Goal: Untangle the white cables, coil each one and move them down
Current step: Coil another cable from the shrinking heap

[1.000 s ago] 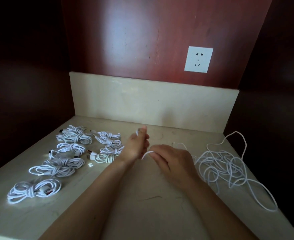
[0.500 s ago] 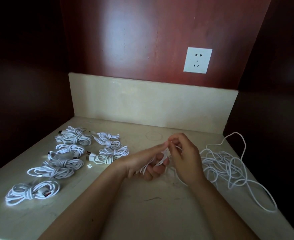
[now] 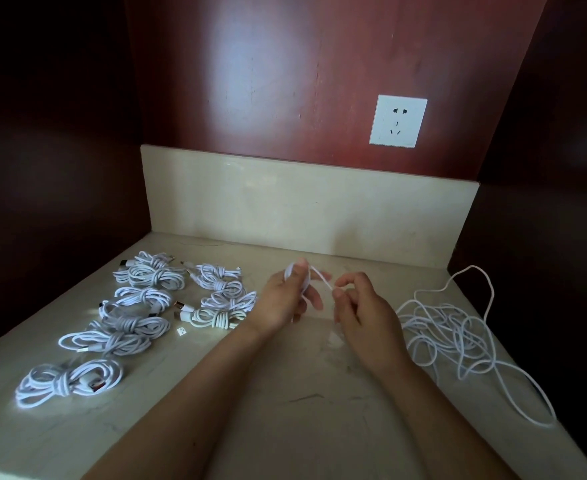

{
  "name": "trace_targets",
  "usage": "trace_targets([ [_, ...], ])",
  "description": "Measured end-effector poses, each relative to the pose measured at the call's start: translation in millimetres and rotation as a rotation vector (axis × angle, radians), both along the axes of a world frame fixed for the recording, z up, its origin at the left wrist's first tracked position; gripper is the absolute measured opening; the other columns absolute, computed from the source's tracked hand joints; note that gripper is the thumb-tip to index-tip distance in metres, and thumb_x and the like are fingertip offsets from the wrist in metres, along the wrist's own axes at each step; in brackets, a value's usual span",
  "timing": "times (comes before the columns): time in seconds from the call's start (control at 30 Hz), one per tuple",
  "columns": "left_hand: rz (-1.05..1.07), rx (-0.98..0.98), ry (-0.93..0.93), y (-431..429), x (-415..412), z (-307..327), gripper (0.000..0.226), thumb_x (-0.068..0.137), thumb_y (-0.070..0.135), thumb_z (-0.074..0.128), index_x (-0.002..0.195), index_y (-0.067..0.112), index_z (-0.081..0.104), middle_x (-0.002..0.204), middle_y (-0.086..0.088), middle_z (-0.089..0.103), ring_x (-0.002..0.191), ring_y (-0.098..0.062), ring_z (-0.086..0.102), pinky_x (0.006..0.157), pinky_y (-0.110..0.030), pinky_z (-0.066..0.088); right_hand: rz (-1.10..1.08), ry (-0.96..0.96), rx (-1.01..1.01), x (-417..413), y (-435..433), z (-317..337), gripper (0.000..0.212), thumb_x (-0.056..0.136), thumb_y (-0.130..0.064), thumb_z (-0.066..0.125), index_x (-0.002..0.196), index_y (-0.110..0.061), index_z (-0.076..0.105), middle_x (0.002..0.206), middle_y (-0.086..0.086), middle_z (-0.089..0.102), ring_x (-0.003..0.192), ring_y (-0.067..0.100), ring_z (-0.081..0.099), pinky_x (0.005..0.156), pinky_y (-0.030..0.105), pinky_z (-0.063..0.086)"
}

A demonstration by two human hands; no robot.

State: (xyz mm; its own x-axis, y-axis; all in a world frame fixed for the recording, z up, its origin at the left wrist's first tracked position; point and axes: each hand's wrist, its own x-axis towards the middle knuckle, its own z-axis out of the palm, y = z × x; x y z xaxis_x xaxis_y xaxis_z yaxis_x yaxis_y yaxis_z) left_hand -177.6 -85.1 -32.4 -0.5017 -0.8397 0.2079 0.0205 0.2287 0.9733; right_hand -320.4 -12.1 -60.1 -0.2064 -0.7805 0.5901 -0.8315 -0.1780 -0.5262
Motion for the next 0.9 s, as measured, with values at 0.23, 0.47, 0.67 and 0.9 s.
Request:
trace_targets([
  [0.23,0.002,0.243,0.247,-2.8,-0.8,3.9,0.052,0.105,0.045,0.025,0.109,0.017,0.068,0.102,-0.004,0.075,0.057,-0.007,0.056,0.047,-0.019,0.035,0.044,0.078,0.059,4.2,-2.3,-0.7,0.005,0.094,-0.039,0.045,0.096,-0.036,0.041,0.077,-0.009,0.068,0.07,0.012,0.062,0.064,0.036,0.047],
  [0.47,0.047,0.281,0.301,-5.3,-1.9,5.8,0.048,0.106,0.043,0.023,0.091,0.016,0.06,0.081,-0.002,0.075,0.061,-0.007,0.056,0.055,-0.023,0.043,0.039,0.072,0.109,3.9,-4.7,-4.2,0.017,0.088,-0.049,0.037,0.094,-0.036,0.046,0.087,-0.005,0.071,0.082,0.016,0.067,0.072,0.038,0.052],
  [0.67,0.02,0.328,0.527,-6.7,-7.6,6.5,0.053,0.105,0.044,0.022,0.073,0.011,0.049,0.053,-0.003,0.052,0.058,-0.019,0.059,0.071,-0.032,0.053,0.011,0.157,0.092,5.7,-5.3,-2.1,0.01,0.095,-0.027,0.055,0.101,-0.029,0.062,0.089,-0.005,0.064,0.085,0.015,0.058,0.07,0.033,0.046],
  [0.9,0.005,0.386,0.619,-6.1,-1.9,11.1,0.047,0.103,0.049,0.026,0.068,0.019,0.032,0.051,0.008,0.02,0.041,-0.005,0.014,0.04,-0.014,0.016,-0.102,0.384,0.138,7.3,-8.4,-1.9,0.019,0.089,-0.042,0.056,0.084,-0.027,0.067,0.086,-0.008,0.066,0.094,0.016,0.055,0.087,0.032,0.041],
])
